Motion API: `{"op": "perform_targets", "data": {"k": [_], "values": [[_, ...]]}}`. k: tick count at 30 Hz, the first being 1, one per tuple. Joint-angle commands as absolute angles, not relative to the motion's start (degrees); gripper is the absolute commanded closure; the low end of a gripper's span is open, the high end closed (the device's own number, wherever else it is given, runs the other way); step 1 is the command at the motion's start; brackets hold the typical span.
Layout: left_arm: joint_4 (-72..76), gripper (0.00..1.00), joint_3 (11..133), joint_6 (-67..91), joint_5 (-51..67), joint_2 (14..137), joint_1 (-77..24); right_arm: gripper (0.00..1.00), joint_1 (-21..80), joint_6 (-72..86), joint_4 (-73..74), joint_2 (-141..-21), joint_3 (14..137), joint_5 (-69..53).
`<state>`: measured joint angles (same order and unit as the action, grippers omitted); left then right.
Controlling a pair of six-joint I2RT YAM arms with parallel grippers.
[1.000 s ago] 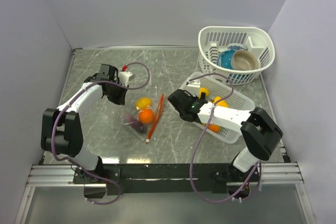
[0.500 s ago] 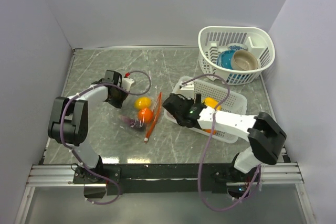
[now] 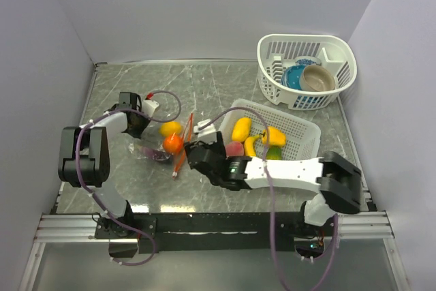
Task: Open the zip-top bag and remove the fake food
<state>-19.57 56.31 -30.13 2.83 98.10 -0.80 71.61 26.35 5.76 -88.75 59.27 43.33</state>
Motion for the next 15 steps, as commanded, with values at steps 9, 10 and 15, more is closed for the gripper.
{"op": "perform_targets", "data": {"k": [9,10,15], "values": [[-32.77,0.64,63.35,-26.91,14.04,96.69,3.07,0.22,70.67,17.49,-5.18,-103.88,69.78,36.92],[-34.00,0.61,64.24,-26.20,16.32,96.16,4.03,0.23,69.97,17.32,-5.53,-103.97,69.79,36.74],[-39.11,0.66,68.28,-22.95,26.27,96.24,4.75,0.22,67.77,15.56,-8.61,-104.50,68.38,34.46]]}}
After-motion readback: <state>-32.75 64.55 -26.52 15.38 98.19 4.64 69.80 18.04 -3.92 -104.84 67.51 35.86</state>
